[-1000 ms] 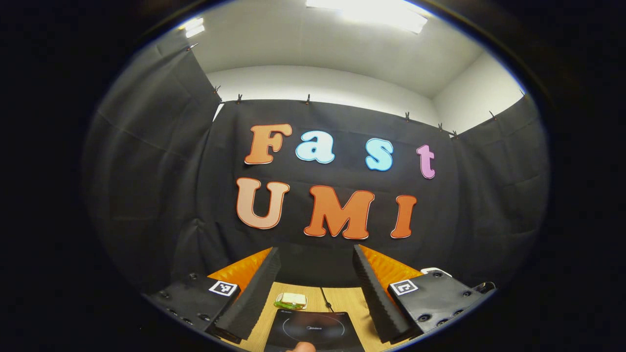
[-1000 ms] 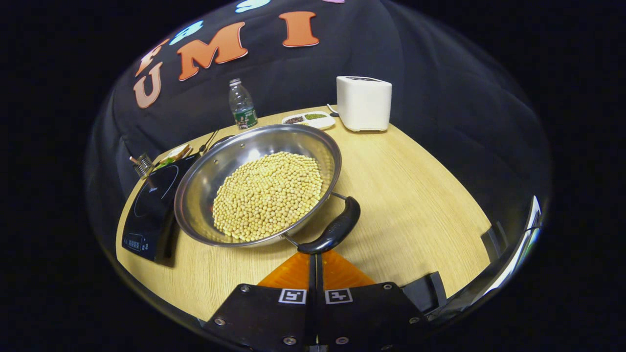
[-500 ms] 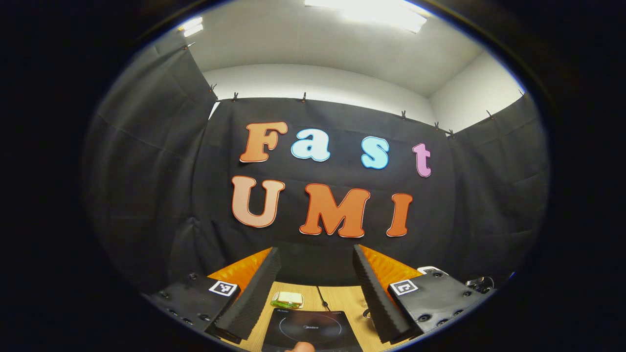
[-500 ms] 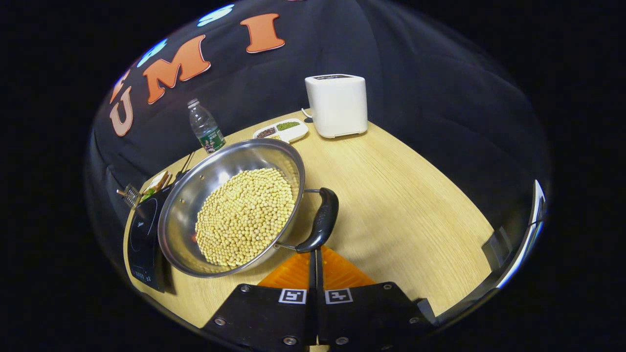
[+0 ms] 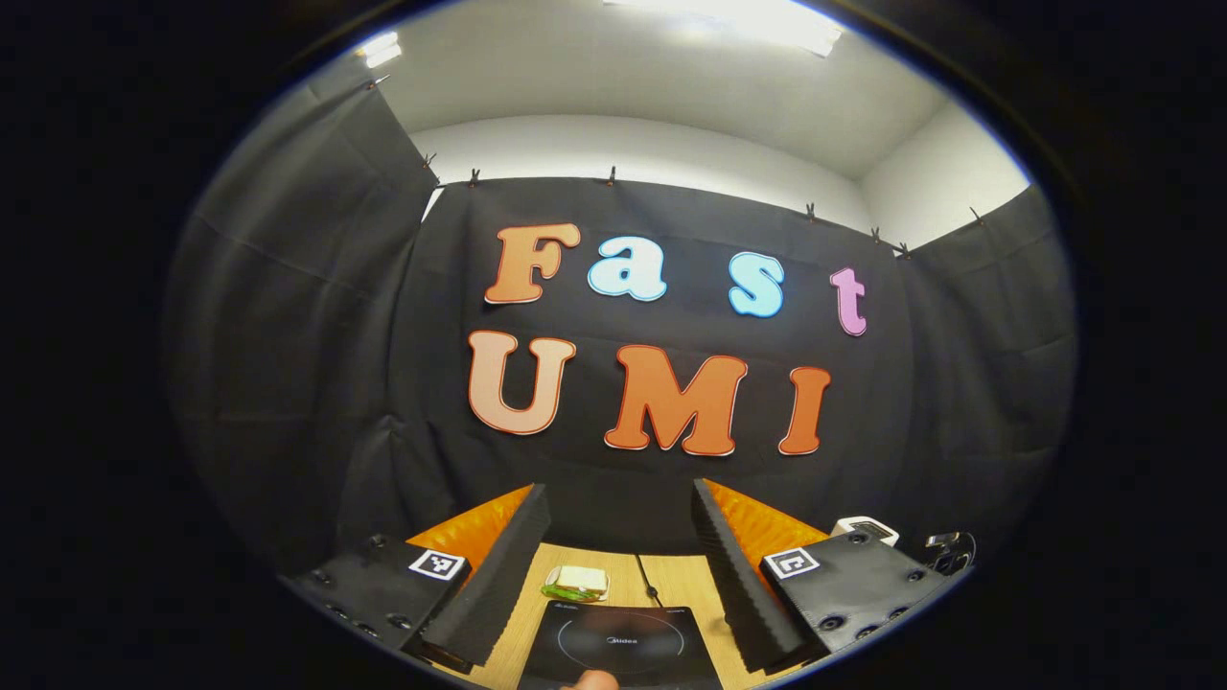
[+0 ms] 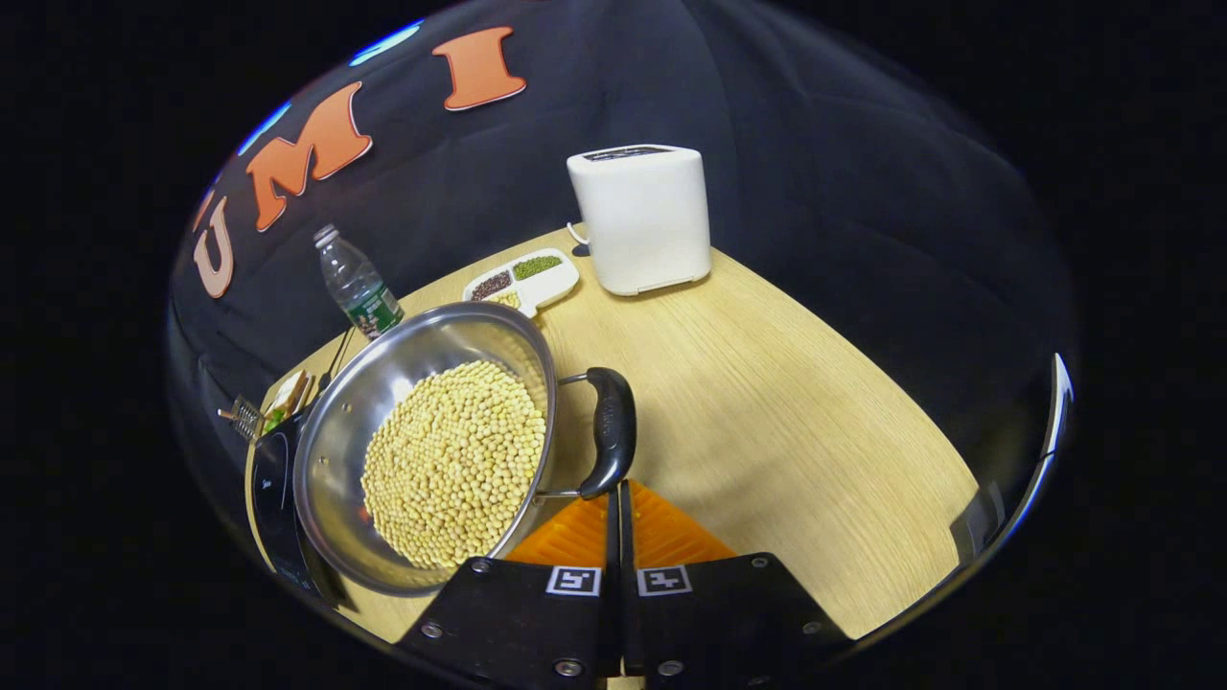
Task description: First push the handle of the pot to place it horizontally, then grasp the pot with both hands and set it on the induction cooktop.
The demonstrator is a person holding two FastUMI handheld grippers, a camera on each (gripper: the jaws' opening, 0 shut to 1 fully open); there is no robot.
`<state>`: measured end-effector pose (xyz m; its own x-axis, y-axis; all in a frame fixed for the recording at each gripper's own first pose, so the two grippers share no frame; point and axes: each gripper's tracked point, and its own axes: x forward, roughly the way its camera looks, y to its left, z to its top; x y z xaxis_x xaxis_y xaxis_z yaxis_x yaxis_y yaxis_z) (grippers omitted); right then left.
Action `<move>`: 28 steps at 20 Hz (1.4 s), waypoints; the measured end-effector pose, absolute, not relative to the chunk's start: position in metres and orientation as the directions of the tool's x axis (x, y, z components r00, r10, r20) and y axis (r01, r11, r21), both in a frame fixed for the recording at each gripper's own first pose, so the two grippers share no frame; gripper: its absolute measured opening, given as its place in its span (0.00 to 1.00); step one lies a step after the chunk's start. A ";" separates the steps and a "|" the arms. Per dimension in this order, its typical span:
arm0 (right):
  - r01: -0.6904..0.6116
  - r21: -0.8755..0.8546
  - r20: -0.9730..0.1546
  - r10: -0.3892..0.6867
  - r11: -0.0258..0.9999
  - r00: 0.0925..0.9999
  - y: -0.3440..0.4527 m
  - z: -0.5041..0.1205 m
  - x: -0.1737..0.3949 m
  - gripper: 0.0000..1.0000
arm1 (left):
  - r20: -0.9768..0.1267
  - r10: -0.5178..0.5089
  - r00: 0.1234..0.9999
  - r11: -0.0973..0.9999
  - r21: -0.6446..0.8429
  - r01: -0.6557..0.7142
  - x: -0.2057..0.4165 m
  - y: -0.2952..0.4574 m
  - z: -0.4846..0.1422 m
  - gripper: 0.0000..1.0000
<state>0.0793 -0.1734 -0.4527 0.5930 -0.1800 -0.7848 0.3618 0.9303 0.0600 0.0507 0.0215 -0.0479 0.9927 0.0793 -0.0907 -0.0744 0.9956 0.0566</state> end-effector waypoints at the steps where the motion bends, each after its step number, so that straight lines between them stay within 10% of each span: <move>1: 0.365 0.052 -0.786 -0.187 0.929 0.589 -0.175 -0.454 0.084 0.00 | -0.099 0.078 0.992 0.996 0.054 -0.073 0.054 0.022 -0.052 0.98; 16: 0.352 -0.065 -0.780 -0.268 0.934 0.566 -0.194 -0.456 0.127 0.00 | -0.199 0.082 0.977 0.995 0.068 -0.070 0.091 0.020 -0.124 0.98; 28: 0.304 -0.067 -0.722 -0.256 0.950 0.642 -0.192 -0.415 0.117 0.01 | -0.483 -0.057 0.874 0.998 -0.024 0.051 0.115 -0.067 -0.308 0.98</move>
<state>0.1173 -0.1916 -0.4154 0.6423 -0.2561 -0.7224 0.3041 0.9503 -0.0666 0.1152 -0.0673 -0.3084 0.8739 -0.0567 -0.4827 0.0514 0.9984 -0.0242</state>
